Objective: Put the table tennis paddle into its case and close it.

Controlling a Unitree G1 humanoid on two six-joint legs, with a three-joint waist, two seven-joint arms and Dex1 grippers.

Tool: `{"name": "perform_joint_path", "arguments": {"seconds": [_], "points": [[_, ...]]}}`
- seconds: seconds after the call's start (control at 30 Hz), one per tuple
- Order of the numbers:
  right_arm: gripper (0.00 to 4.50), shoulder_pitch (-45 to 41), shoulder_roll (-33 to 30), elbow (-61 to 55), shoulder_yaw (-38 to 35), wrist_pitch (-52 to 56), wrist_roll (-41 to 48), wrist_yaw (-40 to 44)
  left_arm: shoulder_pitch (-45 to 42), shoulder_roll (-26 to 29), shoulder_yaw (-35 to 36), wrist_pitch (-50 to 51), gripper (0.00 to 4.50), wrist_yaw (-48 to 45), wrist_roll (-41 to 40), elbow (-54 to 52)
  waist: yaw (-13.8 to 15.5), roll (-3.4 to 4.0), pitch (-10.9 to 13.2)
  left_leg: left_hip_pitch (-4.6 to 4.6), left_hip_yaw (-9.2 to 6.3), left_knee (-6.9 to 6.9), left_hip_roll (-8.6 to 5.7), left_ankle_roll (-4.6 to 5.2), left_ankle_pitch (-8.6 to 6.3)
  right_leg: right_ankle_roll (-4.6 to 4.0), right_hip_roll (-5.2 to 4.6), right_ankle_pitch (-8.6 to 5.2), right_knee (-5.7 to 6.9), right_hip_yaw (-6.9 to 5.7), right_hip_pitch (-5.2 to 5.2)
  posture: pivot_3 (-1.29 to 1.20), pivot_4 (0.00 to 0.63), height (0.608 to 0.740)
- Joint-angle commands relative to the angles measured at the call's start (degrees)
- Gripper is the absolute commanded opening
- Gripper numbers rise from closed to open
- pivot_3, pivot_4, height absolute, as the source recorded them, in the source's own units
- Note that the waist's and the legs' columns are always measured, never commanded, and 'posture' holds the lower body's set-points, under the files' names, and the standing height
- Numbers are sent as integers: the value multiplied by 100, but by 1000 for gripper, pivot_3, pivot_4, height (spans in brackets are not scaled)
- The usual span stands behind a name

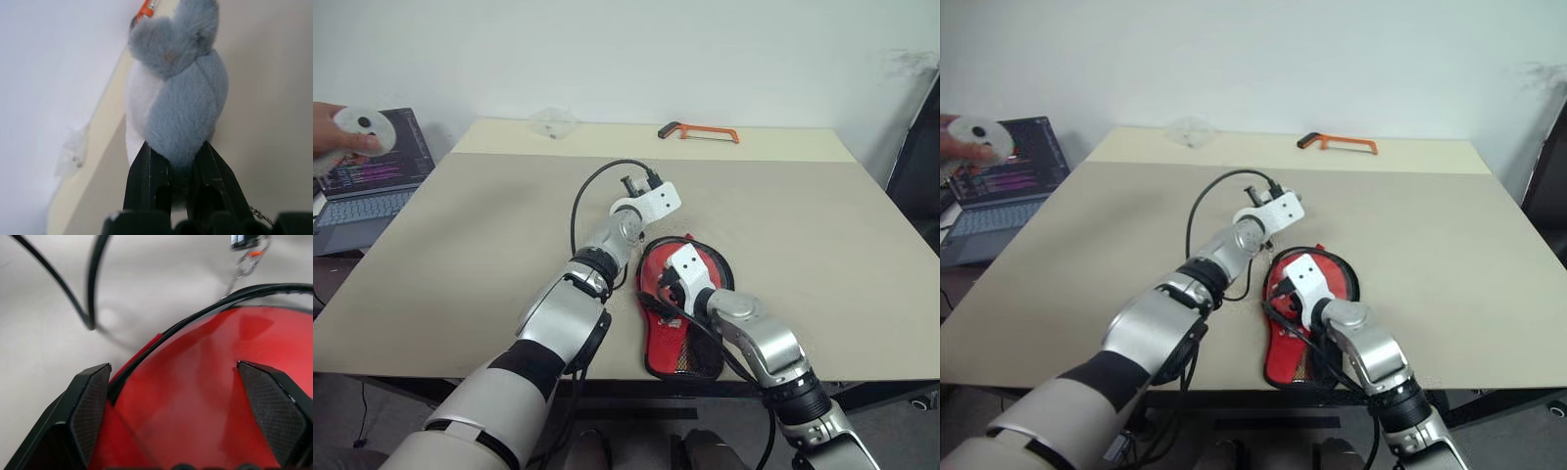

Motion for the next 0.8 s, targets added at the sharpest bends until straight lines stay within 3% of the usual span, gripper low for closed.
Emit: {"name": "perform_joint_path", "arguments": {"seconds": [0.03,0.8], "points": [[4500,299,-11,-122,277,482,2,-12,-417,-95,-91,-145,81,370,210,-155,0,0,0,0,0,0,0,0,0,0,0,0,0,0,-1,0,150,740],[4500,894,67,-1181,375,1241,62,-563,-741,-1241,-532,-624,81,1017,908,-129,35,-3,1,-9,2,-14,-6,-2,-1,1,-7,-1,-25,-1,-4,0,150,740]]}}
